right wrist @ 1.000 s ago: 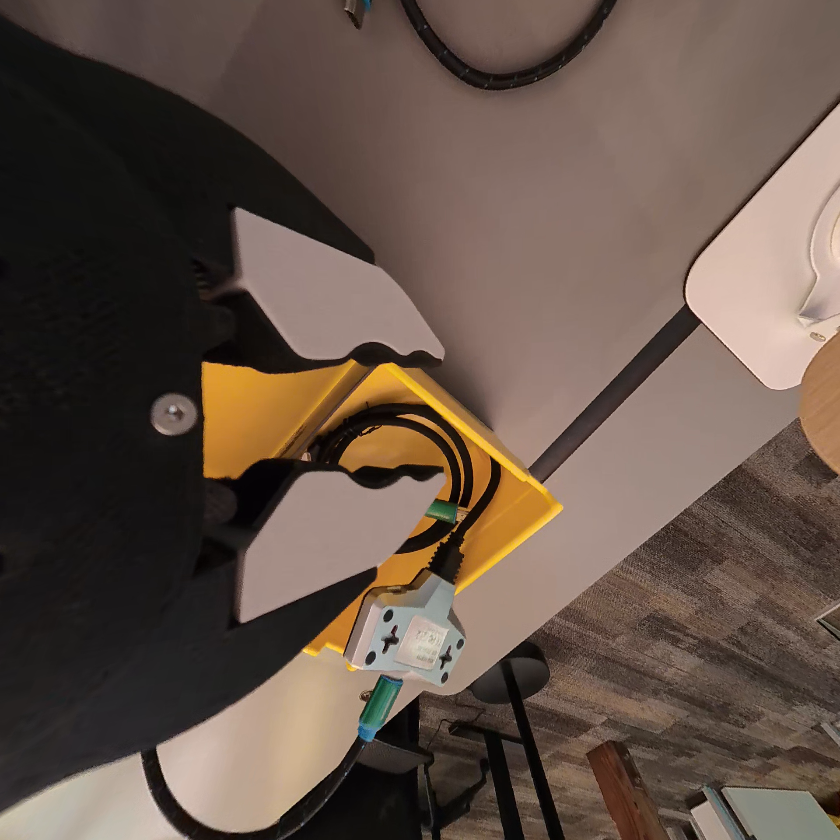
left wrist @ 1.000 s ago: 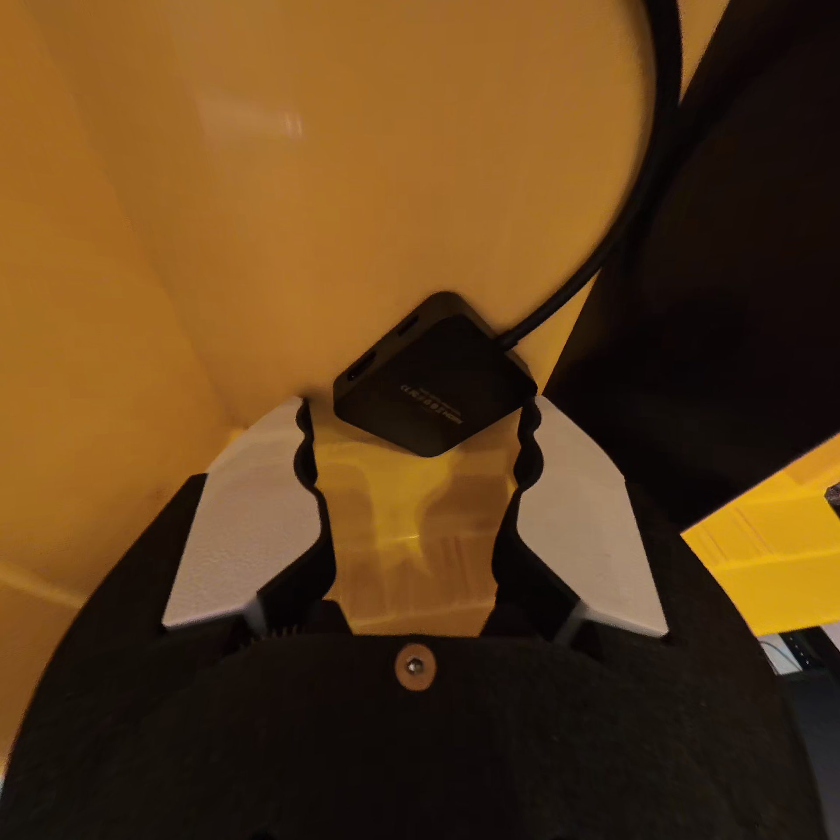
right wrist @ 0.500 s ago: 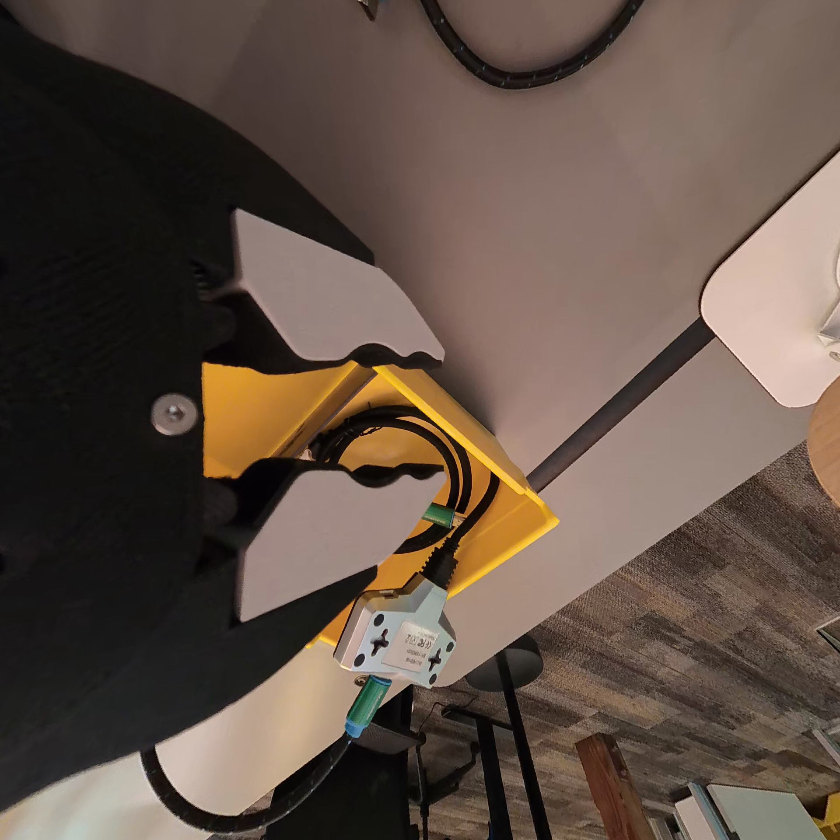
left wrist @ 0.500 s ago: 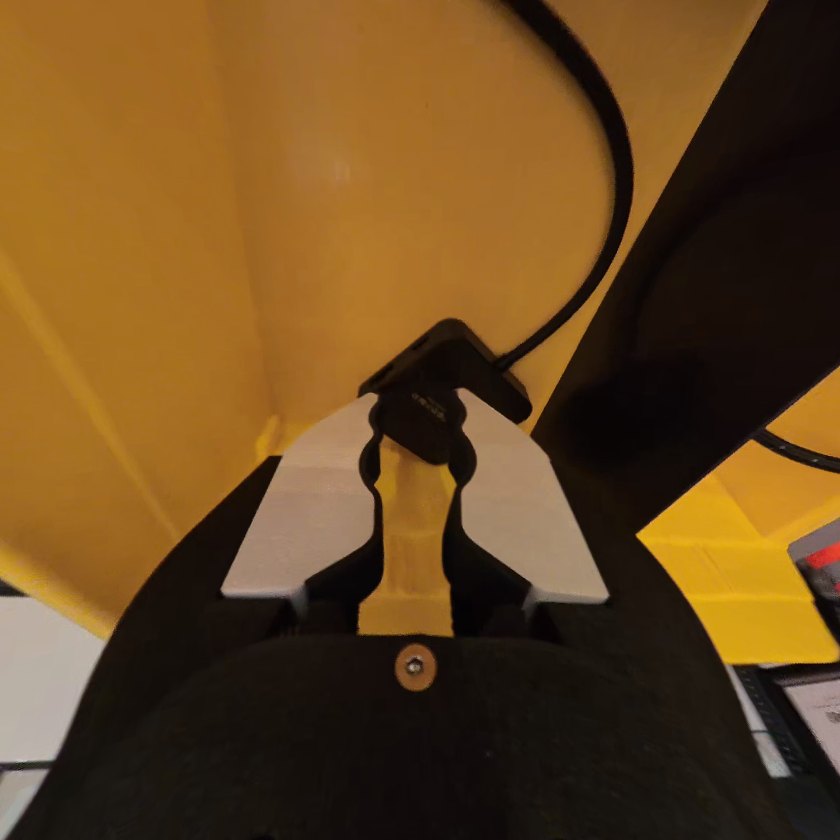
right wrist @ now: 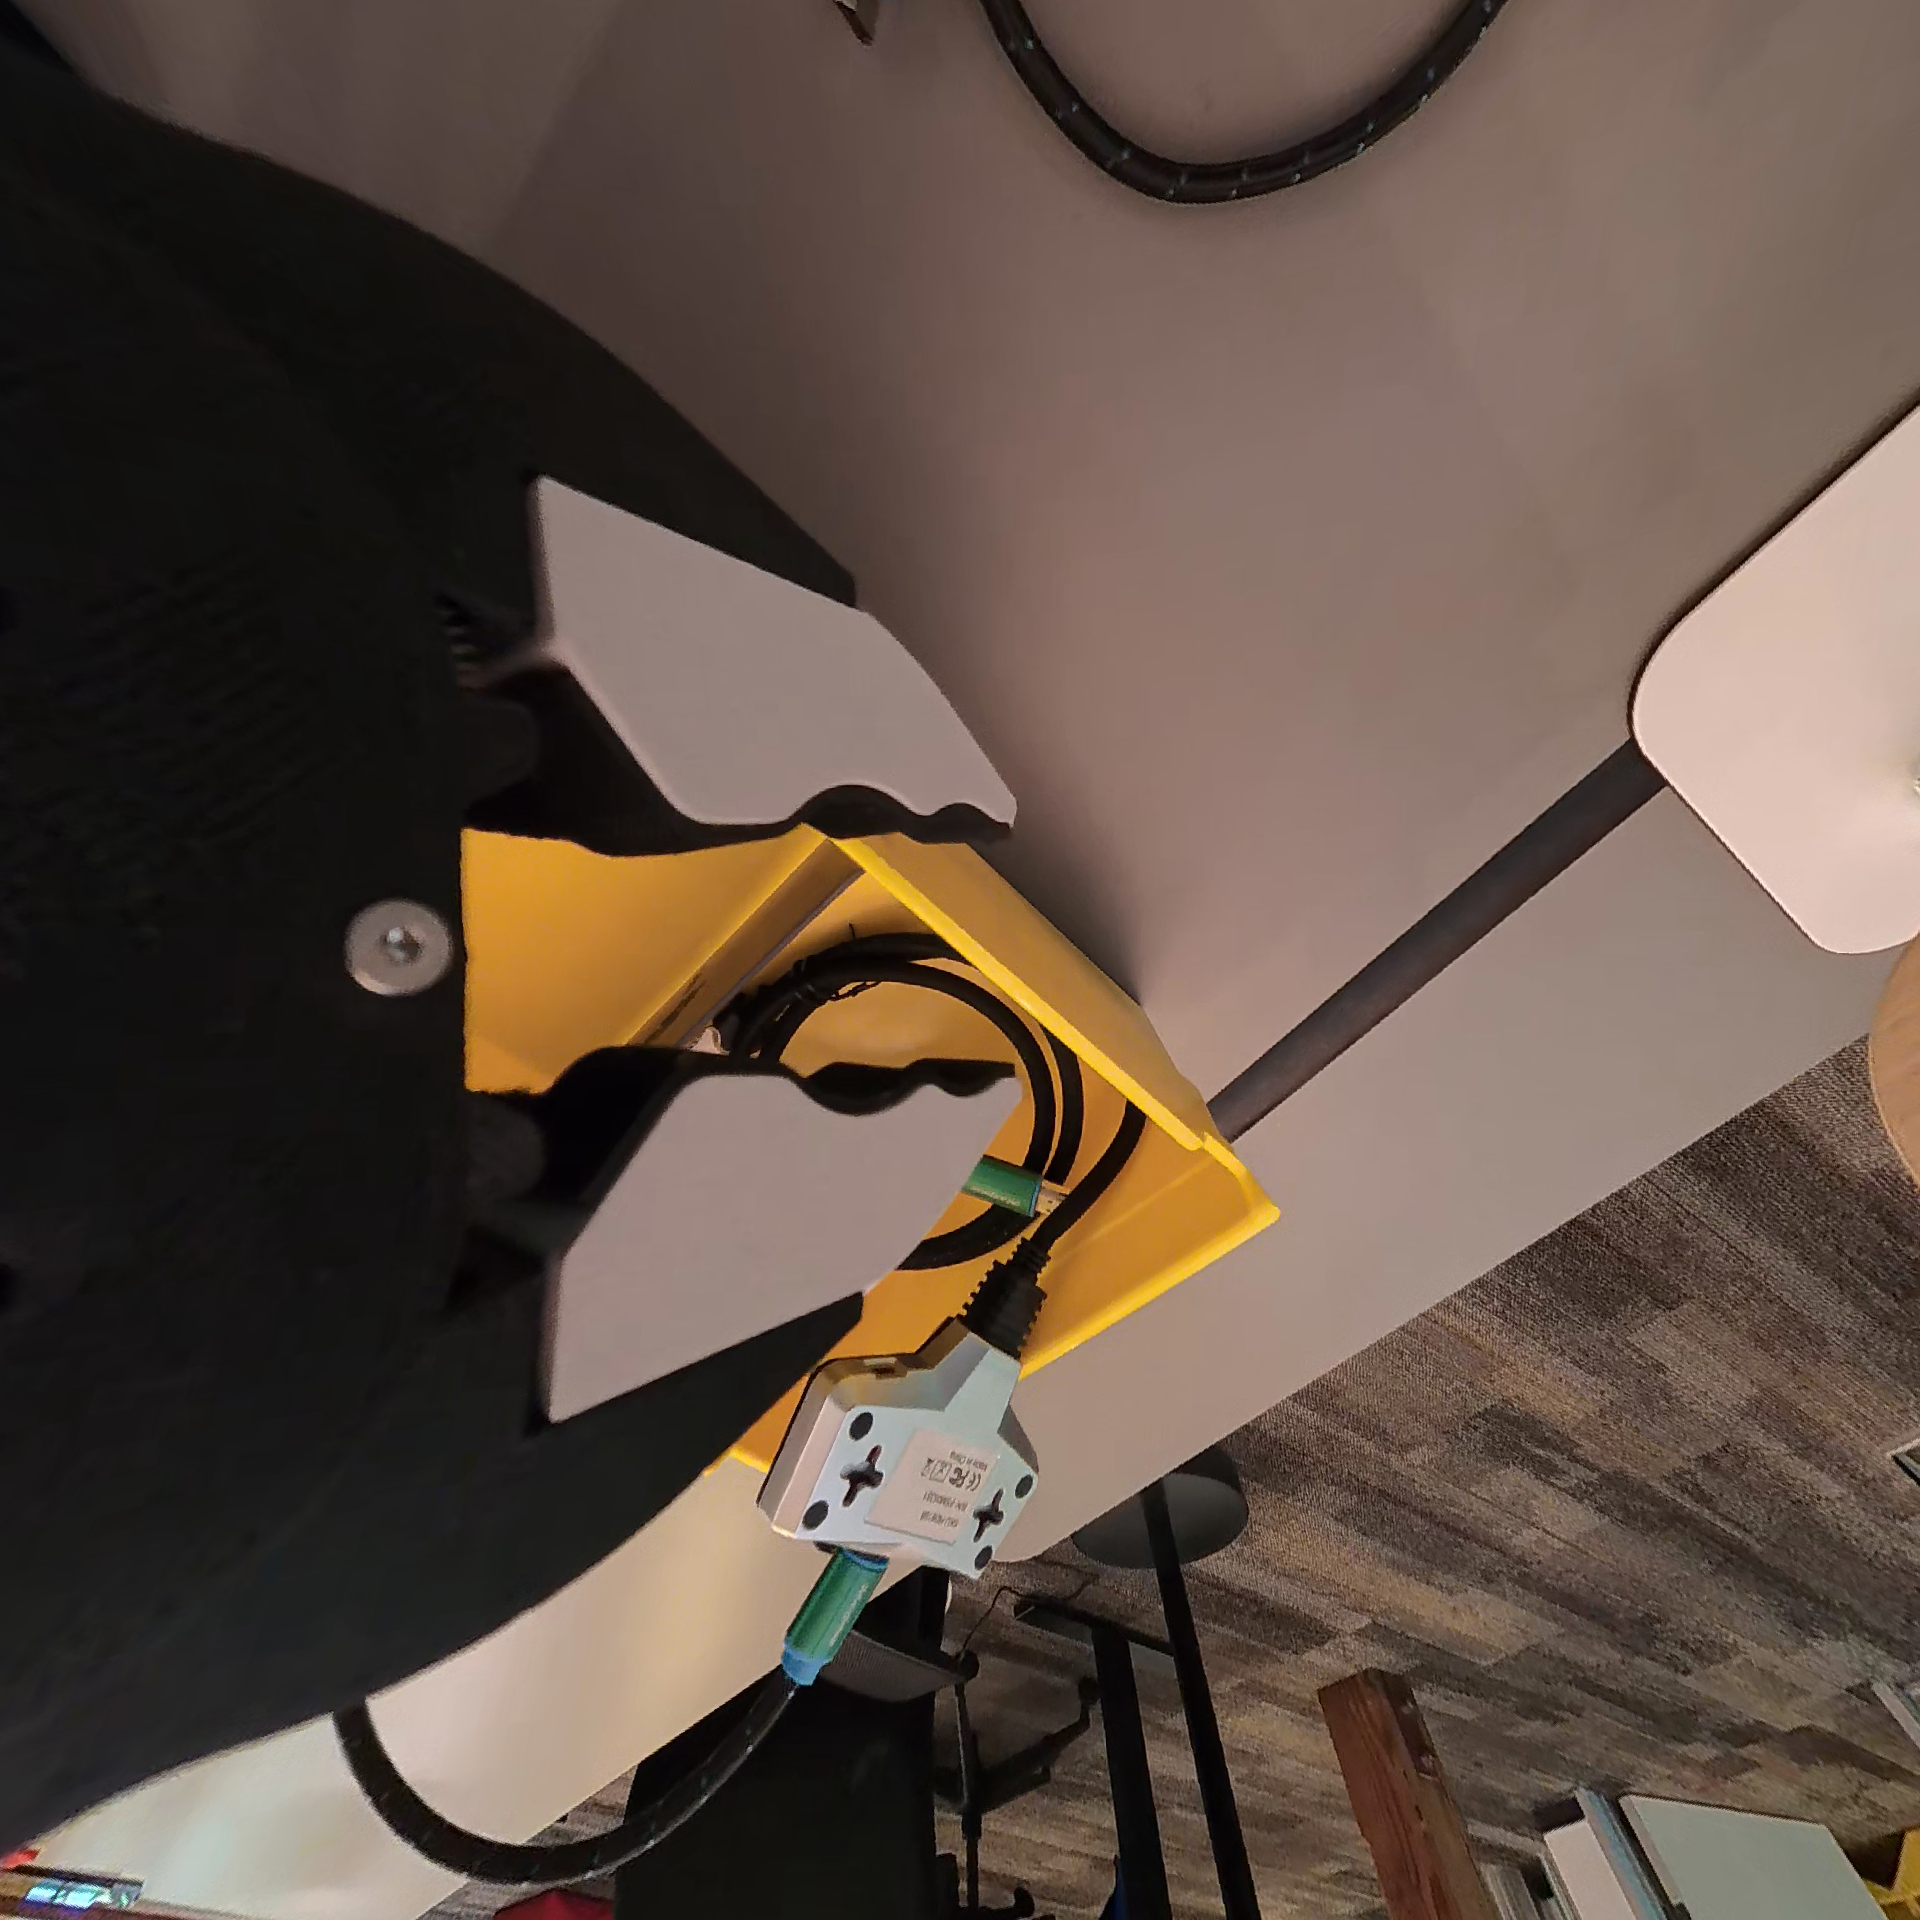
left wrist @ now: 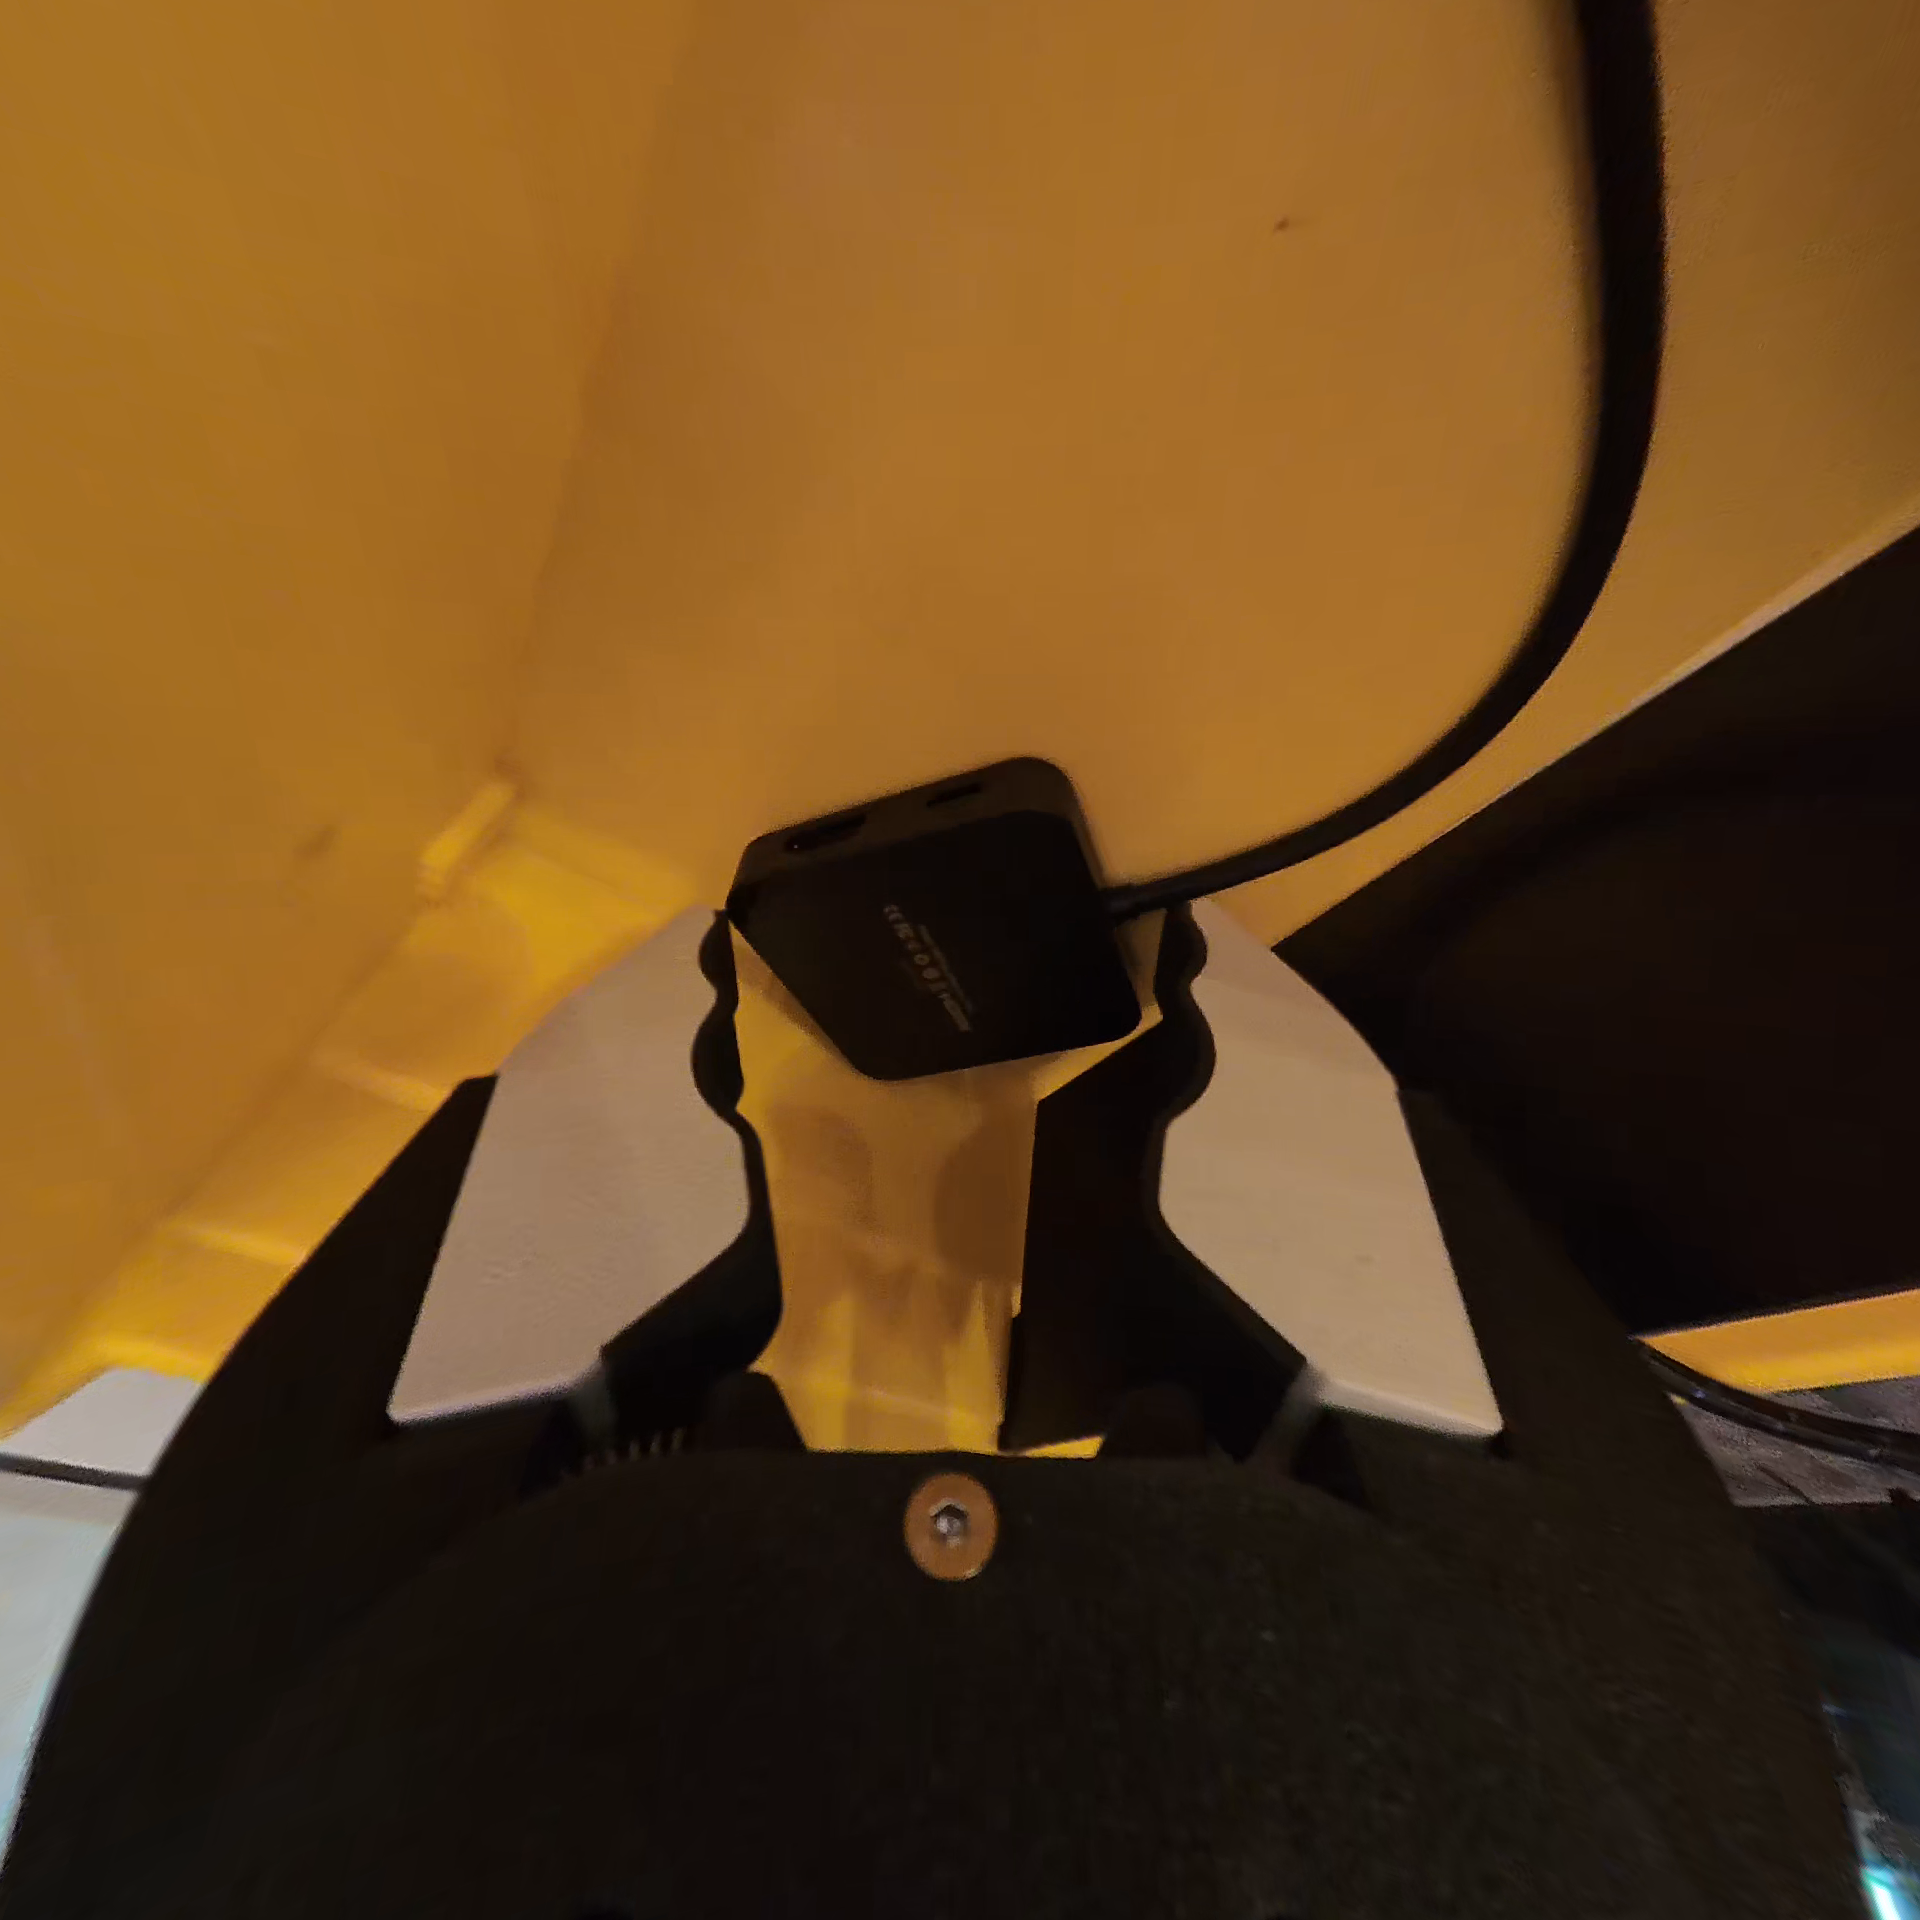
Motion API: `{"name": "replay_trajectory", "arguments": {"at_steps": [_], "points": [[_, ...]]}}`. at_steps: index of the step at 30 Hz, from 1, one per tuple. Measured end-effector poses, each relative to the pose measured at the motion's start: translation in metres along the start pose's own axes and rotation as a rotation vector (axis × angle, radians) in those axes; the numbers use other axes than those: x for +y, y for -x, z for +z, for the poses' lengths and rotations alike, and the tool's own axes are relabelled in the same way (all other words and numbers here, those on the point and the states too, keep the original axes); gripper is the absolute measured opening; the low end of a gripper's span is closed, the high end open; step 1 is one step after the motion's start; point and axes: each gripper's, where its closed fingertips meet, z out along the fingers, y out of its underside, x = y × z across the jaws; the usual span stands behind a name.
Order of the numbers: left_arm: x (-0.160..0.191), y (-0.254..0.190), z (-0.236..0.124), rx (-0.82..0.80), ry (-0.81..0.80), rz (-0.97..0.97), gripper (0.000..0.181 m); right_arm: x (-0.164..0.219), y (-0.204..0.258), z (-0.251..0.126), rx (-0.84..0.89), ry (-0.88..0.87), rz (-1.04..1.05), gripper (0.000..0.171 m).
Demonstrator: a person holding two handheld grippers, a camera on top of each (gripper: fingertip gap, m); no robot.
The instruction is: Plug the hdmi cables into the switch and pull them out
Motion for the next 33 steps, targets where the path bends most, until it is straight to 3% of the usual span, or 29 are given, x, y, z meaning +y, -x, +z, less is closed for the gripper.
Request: {"name": "replay_trajectory", "arguments": {"at_steps": [15, 28, 33], "points": [[0.005, 0.003, -0.001, -0.030, 0.022, 0.063, 0.073, -0.004, 0.002, -0.003, 0.000, -0.017, -0.019, 0.039], [0.012, 0.019, -0.070, -0.333, -0.308, -0.020, 0.072, -0.010, 0.002, -0.007, 0.014, -0.045, -0.032, 0.038], [0.032, 0.033, -0.103, -0.509, -0.300, -0.022, 0.071, -0.012, 0.005, -0.007, 0.019, -0.045, -0.053, 0.038]]}}
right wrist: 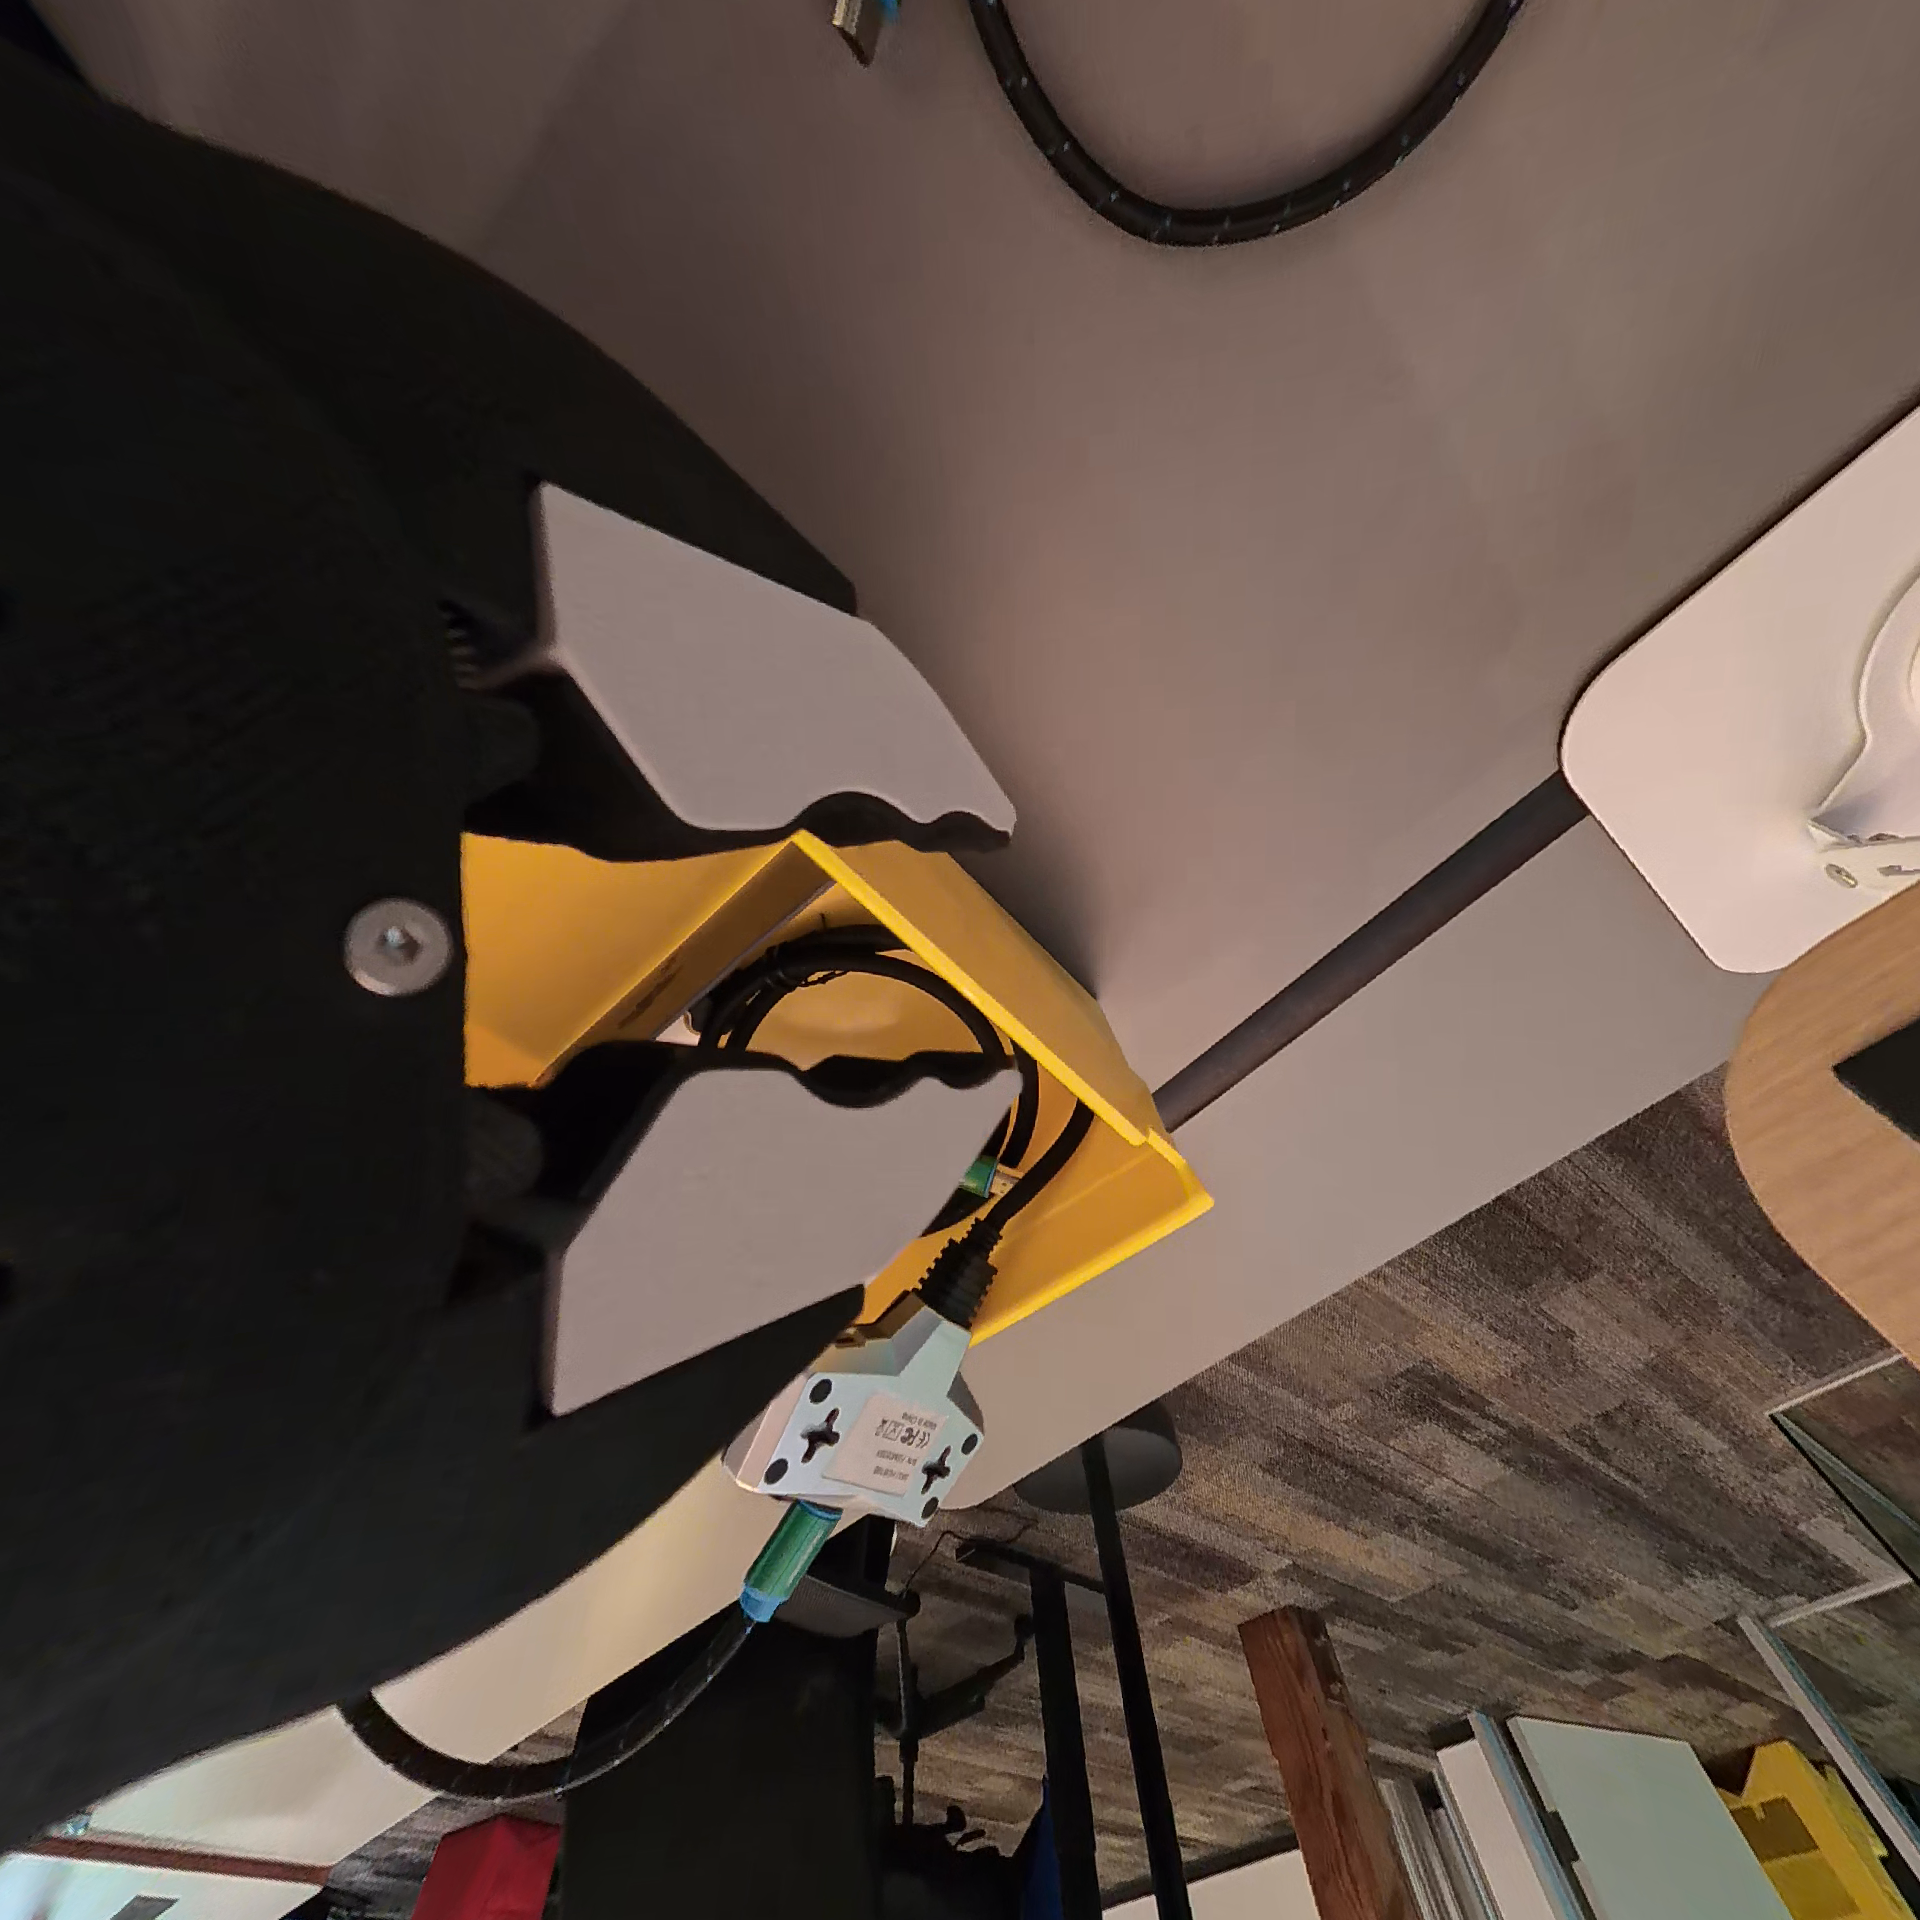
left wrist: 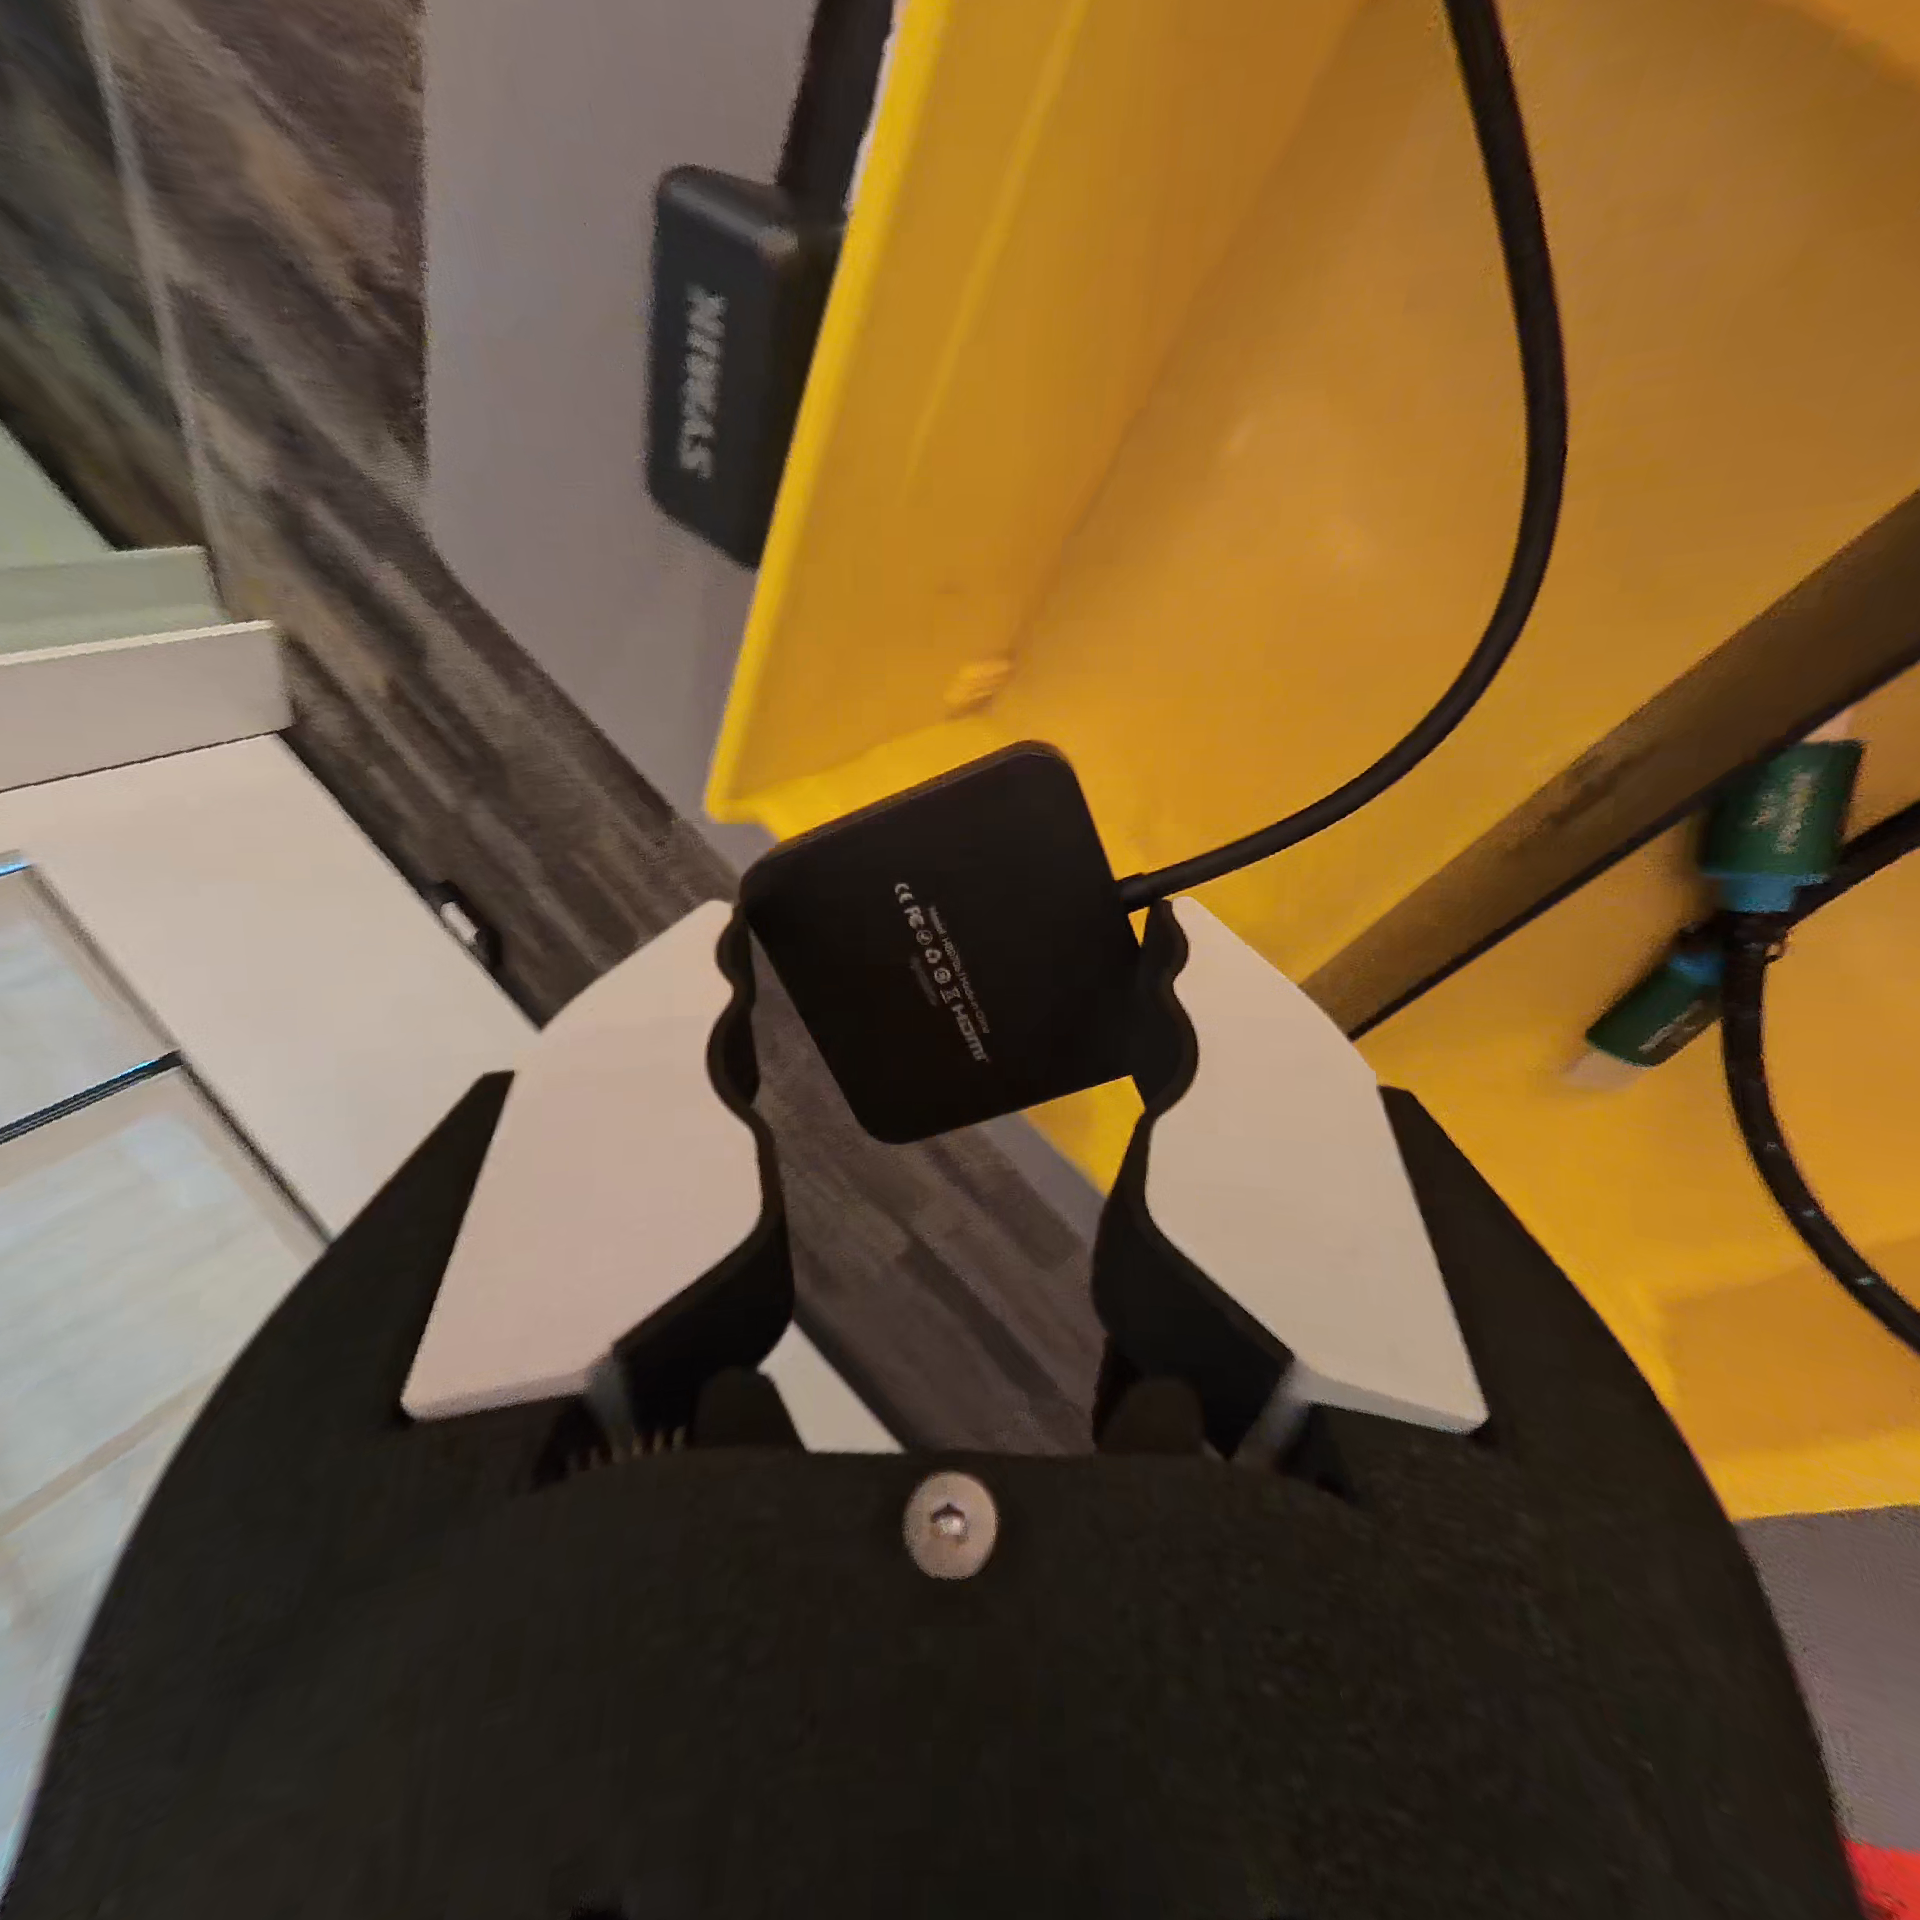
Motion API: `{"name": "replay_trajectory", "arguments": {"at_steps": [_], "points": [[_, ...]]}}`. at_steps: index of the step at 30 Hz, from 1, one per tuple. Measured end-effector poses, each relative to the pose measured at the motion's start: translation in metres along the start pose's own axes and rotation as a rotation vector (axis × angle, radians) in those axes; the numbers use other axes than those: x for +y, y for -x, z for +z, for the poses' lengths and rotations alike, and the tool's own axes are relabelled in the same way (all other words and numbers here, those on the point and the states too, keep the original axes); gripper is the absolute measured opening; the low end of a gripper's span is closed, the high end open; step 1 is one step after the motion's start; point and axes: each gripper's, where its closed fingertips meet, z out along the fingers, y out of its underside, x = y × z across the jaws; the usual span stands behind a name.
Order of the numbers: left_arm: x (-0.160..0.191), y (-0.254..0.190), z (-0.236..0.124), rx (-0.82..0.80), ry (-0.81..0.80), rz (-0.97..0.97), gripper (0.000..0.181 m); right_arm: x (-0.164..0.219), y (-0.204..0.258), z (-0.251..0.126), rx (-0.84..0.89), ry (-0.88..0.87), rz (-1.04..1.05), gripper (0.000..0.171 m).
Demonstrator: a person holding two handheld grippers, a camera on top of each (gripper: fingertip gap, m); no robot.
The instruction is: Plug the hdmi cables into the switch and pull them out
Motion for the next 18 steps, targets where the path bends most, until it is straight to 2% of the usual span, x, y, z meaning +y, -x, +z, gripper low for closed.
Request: {"name": "replay_trajectory", "arguments": {"at_steps": [10, 18], "points": [[0.004, 0.018, -0.055, -0.167, 0.040, 0.082, 0.071, -0.005, -0.001, -0.007, -0.005, -0.032, 0.005, 0.038], [-0.005, 0.032, -0.135, -0.280, 0.041, 0.097, 0.071, -0.010, -0.002, -0.019, -0.010, -0.076, 0.003, 0.038]]}}
